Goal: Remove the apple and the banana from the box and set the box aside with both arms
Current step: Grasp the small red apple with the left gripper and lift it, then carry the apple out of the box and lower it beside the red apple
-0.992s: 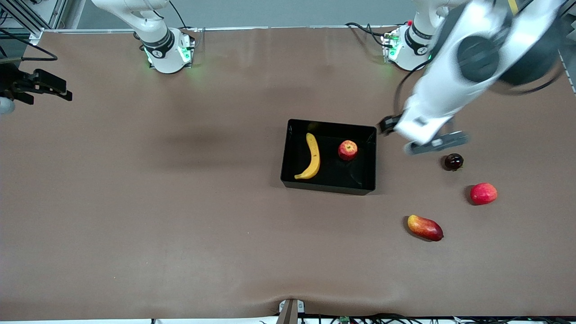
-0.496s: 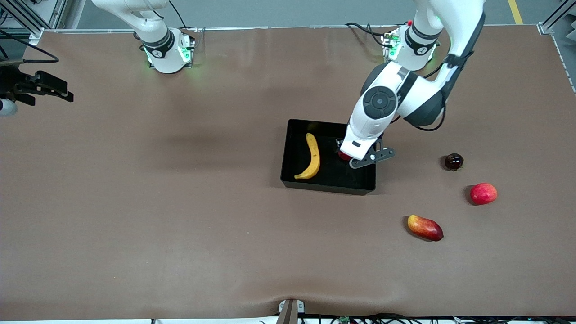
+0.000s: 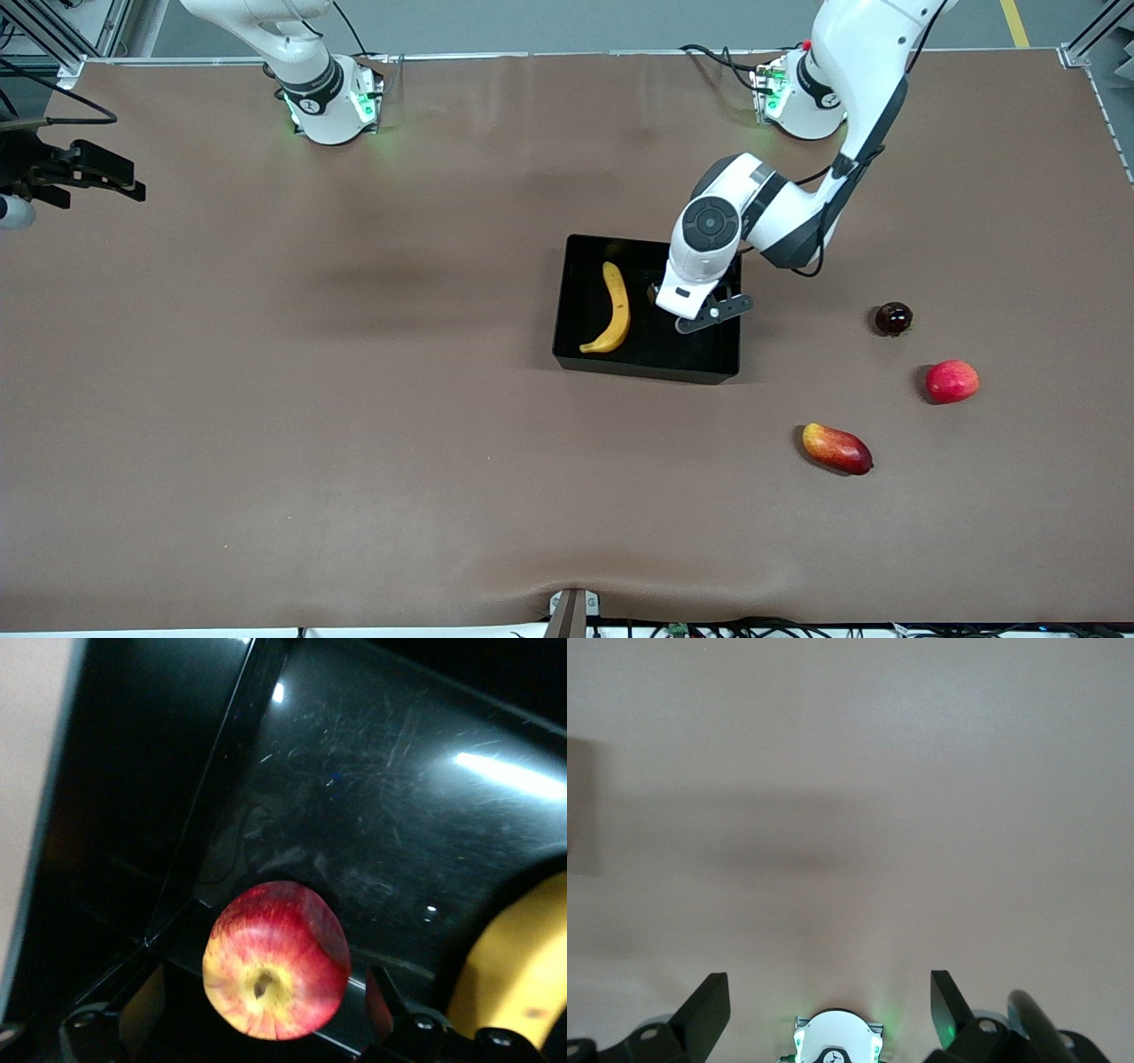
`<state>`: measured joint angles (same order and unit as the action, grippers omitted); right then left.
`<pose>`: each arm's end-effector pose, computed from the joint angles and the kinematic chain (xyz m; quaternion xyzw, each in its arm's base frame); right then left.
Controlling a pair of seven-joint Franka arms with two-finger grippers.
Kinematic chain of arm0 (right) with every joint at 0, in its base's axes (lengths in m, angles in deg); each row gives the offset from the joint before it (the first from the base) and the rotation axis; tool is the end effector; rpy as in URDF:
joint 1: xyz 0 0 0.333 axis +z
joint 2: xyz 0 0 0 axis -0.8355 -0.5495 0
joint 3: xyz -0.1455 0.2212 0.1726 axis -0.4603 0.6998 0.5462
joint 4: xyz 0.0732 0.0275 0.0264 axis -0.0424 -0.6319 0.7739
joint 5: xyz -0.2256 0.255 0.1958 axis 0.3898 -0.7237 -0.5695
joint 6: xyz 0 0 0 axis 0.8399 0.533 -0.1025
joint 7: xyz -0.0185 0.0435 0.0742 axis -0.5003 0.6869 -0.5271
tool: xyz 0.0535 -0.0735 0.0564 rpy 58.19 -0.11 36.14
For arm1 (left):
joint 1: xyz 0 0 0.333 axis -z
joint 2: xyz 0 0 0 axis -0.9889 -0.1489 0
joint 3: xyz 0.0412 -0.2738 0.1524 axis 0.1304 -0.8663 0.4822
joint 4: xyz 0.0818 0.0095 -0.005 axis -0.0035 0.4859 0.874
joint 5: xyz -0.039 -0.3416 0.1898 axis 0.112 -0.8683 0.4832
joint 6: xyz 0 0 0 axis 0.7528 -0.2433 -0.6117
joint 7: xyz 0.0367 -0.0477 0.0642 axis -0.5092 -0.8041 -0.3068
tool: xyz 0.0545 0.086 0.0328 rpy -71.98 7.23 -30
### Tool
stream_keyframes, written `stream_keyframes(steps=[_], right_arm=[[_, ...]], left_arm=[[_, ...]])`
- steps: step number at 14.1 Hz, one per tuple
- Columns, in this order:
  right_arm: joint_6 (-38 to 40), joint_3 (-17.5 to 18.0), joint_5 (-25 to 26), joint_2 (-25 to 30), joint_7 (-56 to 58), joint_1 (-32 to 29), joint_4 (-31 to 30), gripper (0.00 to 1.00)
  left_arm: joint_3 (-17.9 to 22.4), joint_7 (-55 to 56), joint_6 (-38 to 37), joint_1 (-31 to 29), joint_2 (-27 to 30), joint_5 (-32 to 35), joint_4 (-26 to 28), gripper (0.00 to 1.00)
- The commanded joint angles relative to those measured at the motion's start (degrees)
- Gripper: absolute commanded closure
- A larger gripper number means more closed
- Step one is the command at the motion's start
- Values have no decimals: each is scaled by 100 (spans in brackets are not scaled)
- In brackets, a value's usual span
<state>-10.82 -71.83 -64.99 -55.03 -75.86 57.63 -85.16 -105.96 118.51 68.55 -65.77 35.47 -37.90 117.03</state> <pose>0.5200 -0.0272 0.6283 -0.9954 -0.0345 0.0854 0.0251 0.4761 -0.3313 0.2227 -0.9828 -0.1599 0.0661 0.0652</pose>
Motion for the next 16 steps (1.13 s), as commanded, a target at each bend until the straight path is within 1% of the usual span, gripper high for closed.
stream_keyframes(steps=[1,2,3,4,5,7,10,12,13,16], right_arm=[[49,-16,17,-20,-102,35,42,0],[49,-16,17,-20,-102,43,42,0],[49,-16,17,-20,-102,44,42,0],[49,-16,17,-20,-102,35,42,0],[40,-16,17,-29,-102,35,42,0],[40,-16,17,-29,-102,52,42,0],[40,-16,8,-46,-102,44,42,0],[40,-16,8,-46,-102,44,42,0],[40,-16,8,-46,-102,35,42,0],[40,-16,8,-46,-102,44,42,0]], left_arm=[[22,299,106,68,-163,343,48,0],[22,439,106,76,-233,396,22,18],[14,554,106,76,-234,405,-13,47],[13,572,79,50,-190,414,-39,82],[5,555,36,33,-94,414,-92,100],[5,598,-200,41,99,388,-398,100],[-4,450,-1700,15,214,388,-1565,100],[-30,143,-2344,-72,311,335,-2155,100],[-30,-119,-2538,-221,398,326,-2306,100],[-30,-1085,-2645,-818,653,317,-2281,100]])
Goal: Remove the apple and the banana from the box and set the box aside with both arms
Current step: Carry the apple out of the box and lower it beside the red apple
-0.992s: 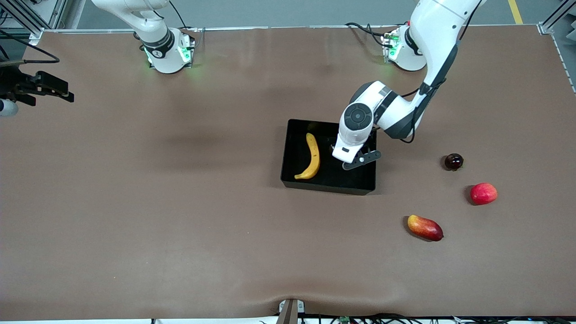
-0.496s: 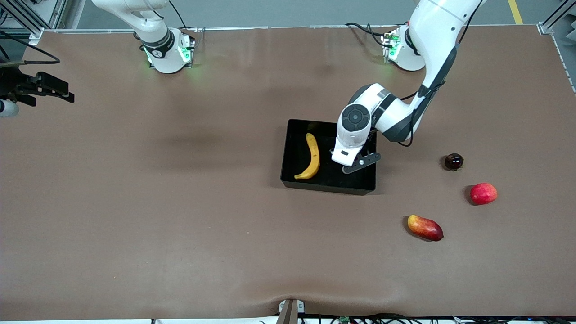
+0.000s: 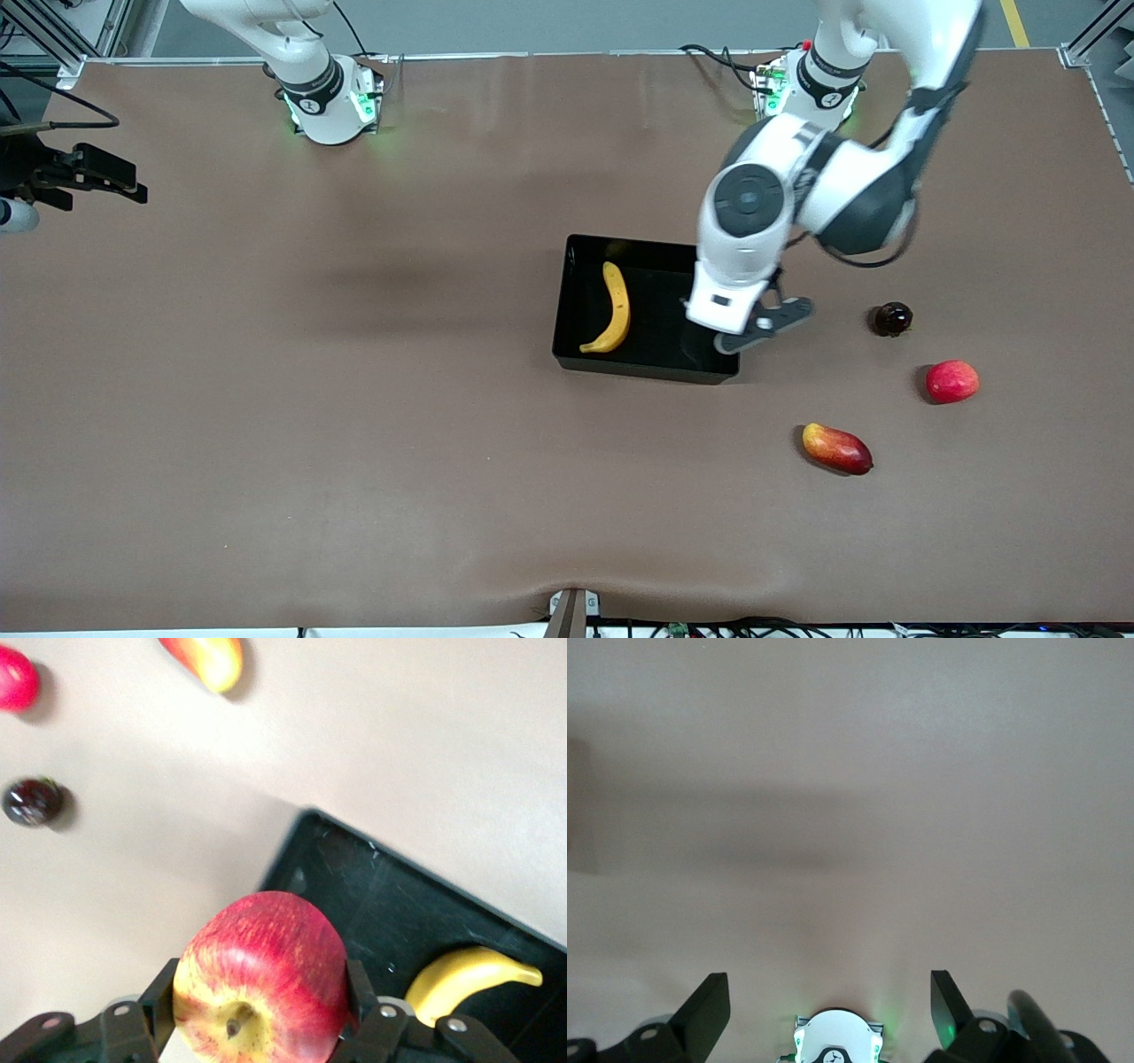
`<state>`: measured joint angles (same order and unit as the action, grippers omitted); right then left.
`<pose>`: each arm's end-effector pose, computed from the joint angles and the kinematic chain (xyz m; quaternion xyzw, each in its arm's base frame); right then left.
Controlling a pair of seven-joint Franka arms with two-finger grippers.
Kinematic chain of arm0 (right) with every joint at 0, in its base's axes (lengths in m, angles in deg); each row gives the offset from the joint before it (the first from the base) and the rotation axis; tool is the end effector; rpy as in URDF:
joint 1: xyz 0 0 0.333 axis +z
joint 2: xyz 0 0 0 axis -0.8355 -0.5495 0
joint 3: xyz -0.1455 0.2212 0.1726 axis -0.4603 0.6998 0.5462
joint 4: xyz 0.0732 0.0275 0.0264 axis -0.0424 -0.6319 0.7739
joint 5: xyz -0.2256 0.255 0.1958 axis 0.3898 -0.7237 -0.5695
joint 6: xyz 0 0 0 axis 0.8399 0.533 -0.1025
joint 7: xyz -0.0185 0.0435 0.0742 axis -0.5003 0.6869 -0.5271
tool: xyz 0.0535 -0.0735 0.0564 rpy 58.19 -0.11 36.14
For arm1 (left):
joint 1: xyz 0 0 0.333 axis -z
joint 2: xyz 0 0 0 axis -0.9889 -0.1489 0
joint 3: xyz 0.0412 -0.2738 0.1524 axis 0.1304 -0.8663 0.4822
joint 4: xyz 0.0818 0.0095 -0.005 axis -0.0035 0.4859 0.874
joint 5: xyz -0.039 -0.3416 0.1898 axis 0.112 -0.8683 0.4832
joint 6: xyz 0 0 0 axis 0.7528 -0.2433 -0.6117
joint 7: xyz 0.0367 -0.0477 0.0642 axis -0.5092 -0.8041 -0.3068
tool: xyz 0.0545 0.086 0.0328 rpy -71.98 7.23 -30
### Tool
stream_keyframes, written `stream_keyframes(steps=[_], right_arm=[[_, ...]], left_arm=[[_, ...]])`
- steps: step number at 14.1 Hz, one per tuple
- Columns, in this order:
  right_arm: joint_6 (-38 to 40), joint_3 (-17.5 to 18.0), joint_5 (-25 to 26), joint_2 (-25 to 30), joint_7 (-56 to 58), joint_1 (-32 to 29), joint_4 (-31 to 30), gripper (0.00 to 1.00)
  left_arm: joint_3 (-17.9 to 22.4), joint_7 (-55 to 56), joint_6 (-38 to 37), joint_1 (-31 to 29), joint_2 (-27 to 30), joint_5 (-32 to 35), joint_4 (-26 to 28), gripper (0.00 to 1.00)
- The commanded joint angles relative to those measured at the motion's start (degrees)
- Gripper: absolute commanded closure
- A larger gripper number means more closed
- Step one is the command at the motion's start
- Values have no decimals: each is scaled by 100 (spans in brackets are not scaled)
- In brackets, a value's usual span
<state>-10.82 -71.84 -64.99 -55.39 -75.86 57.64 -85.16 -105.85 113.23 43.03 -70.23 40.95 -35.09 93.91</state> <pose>0.5218 -0.0272 0.6251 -0.9952 -0.0344 0.0886 0.0252 0.5707 -0.2928 0.4181 -0.9791 -0.1815 0.0131 0.0904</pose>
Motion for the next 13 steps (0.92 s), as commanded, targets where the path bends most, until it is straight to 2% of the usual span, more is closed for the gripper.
stream_keyframes(steps=[1,4,7,10,13], right_arm=[[40,-15,8,-10,-102,43,42,0],[40,-15,8,-10,-102,43,42,0],[49,-15,8,-10,-102,43,42,0],[49,-15,8,-1,-102,43,51,0],[110,-15,8,-1,-102,43,60,0]], left_arm=[[-41,-979,-189,-618,149,46,49,100],[-32,-2202,-138,-1505,115,142,294,100],[-23,-2819,694,-2296,-34,439,829,100],[-23,-2917,1574,-2746,-411,748,1156,100],[20,-2917,2146,-2922,-798,775,1165,100]])
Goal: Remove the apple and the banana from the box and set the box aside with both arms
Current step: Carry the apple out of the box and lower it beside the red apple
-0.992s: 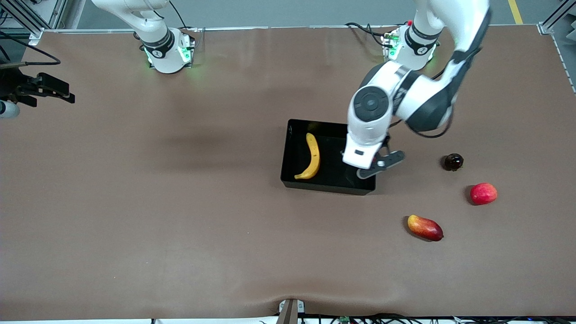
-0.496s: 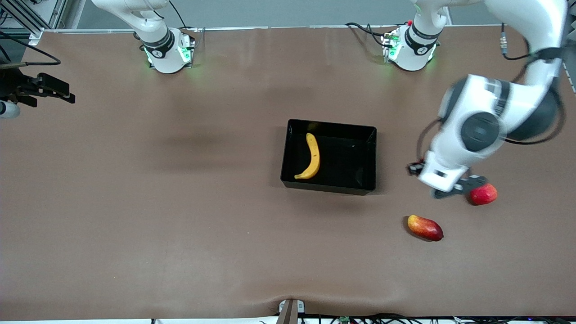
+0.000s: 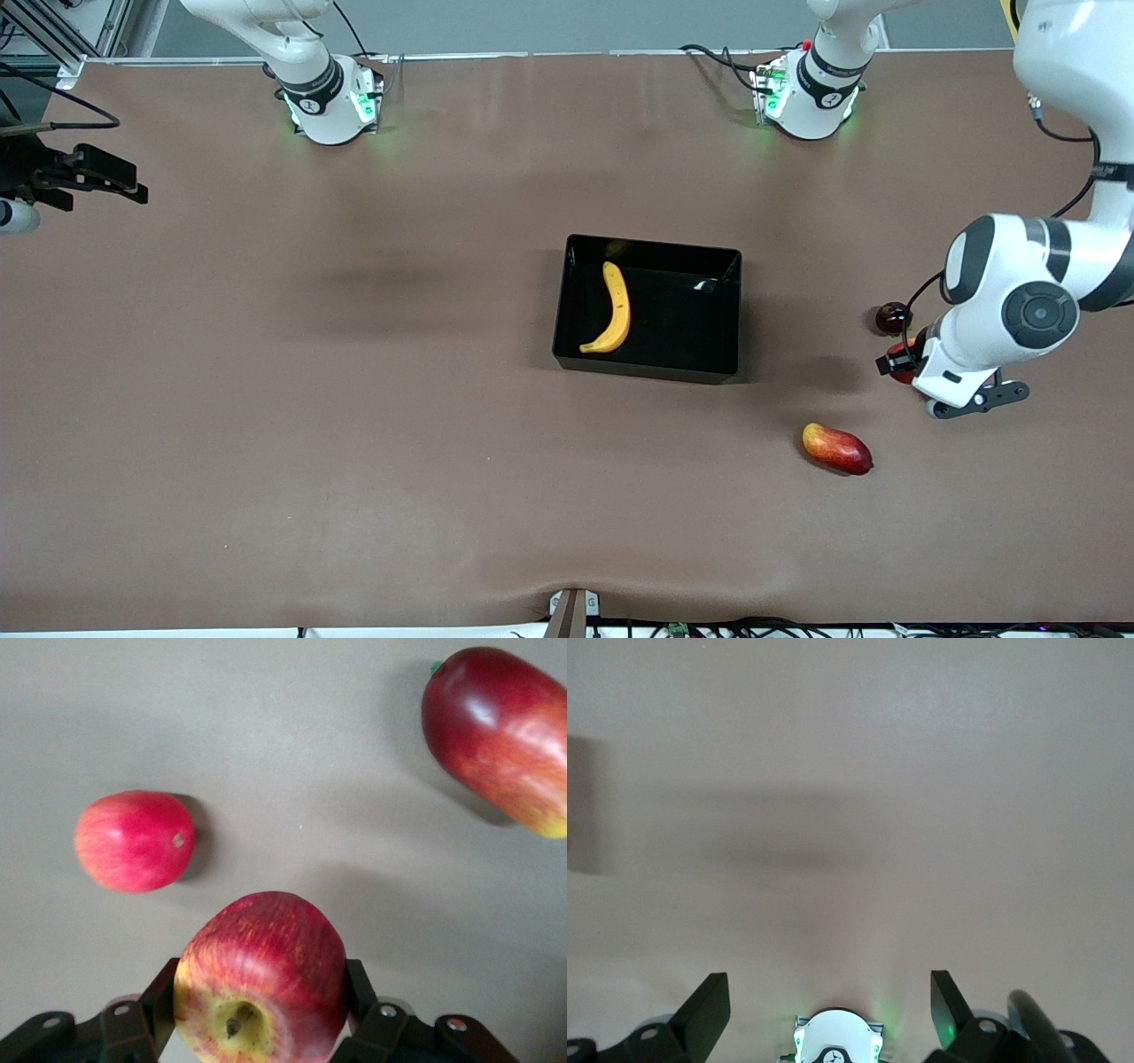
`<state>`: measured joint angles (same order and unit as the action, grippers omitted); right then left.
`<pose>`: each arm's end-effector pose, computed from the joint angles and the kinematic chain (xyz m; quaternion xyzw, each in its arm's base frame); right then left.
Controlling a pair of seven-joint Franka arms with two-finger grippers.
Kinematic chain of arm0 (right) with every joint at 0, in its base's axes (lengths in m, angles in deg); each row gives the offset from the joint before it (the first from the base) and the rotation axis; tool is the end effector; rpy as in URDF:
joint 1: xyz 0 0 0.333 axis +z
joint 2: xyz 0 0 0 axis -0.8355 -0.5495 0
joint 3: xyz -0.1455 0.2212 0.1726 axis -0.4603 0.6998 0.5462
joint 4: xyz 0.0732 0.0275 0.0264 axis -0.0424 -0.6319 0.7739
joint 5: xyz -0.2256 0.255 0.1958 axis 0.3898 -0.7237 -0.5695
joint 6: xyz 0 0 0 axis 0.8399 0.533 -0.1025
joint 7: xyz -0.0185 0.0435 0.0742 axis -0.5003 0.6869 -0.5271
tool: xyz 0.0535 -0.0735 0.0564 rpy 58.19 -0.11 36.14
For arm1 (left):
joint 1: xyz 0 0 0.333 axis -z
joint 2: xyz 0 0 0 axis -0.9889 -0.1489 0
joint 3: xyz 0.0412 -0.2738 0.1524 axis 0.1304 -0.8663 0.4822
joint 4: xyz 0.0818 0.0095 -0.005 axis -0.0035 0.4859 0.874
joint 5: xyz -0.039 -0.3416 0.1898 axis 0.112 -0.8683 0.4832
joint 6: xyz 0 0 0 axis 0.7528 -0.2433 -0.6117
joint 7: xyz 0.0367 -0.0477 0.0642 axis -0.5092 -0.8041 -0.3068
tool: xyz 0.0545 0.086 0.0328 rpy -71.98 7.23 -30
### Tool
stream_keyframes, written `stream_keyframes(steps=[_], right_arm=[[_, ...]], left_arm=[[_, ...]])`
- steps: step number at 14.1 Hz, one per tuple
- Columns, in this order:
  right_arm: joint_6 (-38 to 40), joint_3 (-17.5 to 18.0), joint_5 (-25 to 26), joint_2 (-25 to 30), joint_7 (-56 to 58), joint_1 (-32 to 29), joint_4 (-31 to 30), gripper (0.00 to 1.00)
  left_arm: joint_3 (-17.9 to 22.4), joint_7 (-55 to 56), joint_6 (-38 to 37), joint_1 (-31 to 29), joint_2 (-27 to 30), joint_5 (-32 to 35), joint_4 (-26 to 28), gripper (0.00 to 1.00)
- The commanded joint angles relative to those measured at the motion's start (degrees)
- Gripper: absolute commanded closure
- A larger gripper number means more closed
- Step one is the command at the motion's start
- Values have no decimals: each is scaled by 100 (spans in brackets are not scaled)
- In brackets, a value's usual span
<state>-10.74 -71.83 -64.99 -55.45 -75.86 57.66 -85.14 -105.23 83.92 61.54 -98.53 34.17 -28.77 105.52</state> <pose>0.5220 -0.0269 0.6246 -0.9951 -0.0346 0.0896 0.0252 0.6318 0.0060 0.2795 -0.9887 -0.1184 0.0447 0.0809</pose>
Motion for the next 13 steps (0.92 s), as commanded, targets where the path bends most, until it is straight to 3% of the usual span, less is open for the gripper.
stream_keyframes(steps=[1,6,7,8,9,10,11,13], right_arm=[[102,-16,8,5,-101,41,67,0],[102,-16,8,5,-101,41,76,0],[102,-16,-9,5,-101,41,76,0],[102,-7,-9,5,-101,50,76,0],[102,-7,-9,-4,-101,50,76,0],[102,-16,-9,-4,-101,50,67,0],[102,-16,-9,-4,-101,50,67,0],[102,-16,-9,-4,-101,50,49,0]], left_arm=[[-42,14,506,-214,-269,230,5,100],[-33,23,1069,-321,-736,538,-22,100],[-24,23,1149,-329,-806,538,-39,94],[-24,23,1176,-338,-851,538,-83,80],[-24,32,1185,-321,-851,538,-109,53],[-24,40,1185,-303,-808,547,-109,9],[-59,75,1150,-294,-720,538,-109,0],[-120,111,1010,-259,-361,538,-66,0]])
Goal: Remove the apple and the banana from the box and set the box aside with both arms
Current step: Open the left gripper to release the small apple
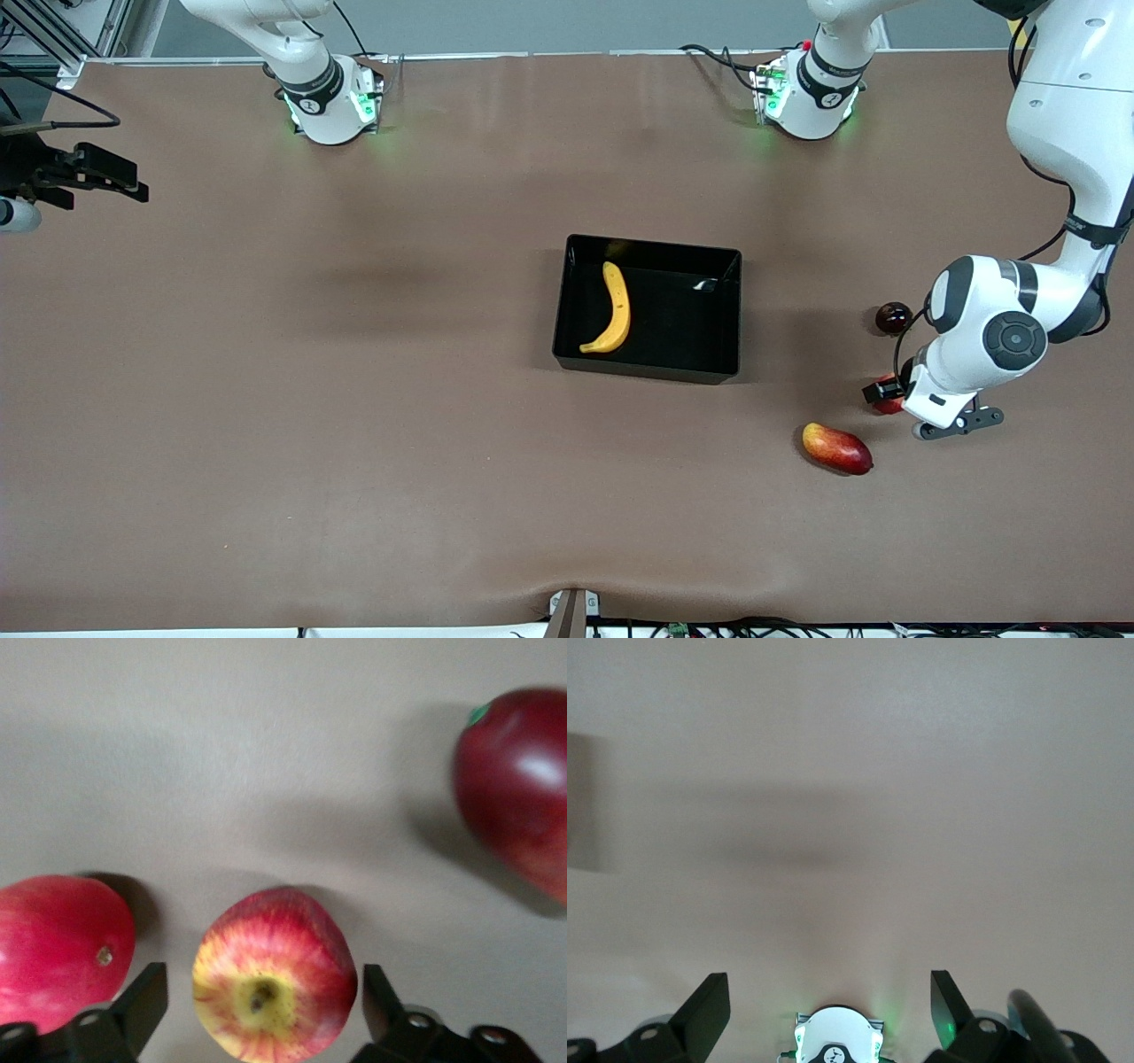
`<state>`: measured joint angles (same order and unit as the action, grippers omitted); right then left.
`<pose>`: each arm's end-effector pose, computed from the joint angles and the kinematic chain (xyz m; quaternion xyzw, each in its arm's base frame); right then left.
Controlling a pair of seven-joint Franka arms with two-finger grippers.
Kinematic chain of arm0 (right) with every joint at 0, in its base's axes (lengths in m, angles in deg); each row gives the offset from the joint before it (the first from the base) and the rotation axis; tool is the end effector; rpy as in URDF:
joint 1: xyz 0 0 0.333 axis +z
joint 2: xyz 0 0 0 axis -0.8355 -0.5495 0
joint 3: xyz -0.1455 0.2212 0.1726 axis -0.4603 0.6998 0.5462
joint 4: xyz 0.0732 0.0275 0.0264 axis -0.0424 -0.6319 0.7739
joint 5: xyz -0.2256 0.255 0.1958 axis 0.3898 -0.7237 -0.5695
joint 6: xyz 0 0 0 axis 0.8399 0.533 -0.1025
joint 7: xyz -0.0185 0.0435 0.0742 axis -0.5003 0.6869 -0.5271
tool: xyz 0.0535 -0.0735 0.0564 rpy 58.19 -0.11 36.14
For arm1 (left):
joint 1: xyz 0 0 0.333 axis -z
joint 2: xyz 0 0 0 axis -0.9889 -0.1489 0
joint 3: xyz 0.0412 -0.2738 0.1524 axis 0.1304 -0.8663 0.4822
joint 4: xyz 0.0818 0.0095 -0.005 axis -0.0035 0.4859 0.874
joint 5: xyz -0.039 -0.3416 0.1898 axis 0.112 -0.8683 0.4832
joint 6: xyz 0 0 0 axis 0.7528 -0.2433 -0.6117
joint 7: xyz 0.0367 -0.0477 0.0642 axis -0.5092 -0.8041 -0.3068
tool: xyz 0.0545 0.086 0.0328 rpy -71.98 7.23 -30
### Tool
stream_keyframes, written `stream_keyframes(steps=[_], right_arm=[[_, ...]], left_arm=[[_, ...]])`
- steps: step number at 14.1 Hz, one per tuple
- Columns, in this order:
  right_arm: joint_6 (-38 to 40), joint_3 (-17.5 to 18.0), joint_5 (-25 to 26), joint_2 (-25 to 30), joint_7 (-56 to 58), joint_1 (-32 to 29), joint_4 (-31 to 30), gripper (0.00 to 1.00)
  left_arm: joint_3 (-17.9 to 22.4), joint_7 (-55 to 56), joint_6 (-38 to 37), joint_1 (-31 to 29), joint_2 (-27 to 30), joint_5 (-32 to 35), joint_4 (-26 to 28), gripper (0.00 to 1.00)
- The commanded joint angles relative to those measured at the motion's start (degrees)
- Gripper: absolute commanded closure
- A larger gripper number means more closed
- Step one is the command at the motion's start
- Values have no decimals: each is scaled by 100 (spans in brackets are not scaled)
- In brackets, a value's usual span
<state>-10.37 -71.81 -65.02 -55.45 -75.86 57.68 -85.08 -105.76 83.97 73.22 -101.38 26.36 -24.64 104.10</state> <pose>0.5213 -0.0264 0.6246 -0.9948 -0.0351 0.0923 0.0257 0.6512 0.0258 0.2230 -0.9925 -0.1091 -0.0036 0.0548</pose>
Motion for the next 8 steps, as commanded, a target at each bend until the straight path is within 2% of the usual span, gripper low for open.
stream_keyframes(steps=[1,3,5,8], right_arm=[[66,-18,-6,-4,-101,39,43,0],[66,-18,-6,-13,-101,39,43,0],[57,-18,-14,-13,-101,39,52,0],[40,-18,-23,-13,-101,4,52,0]], left_arm=[[-215,106,-481,26,658,117,85,0],[-636,115,-1315,8,1176,56,41,0],[-1242,167,-2010,17,1511,29,15,0],[-2192,964,-2347,26,1566,20,-20,0]])
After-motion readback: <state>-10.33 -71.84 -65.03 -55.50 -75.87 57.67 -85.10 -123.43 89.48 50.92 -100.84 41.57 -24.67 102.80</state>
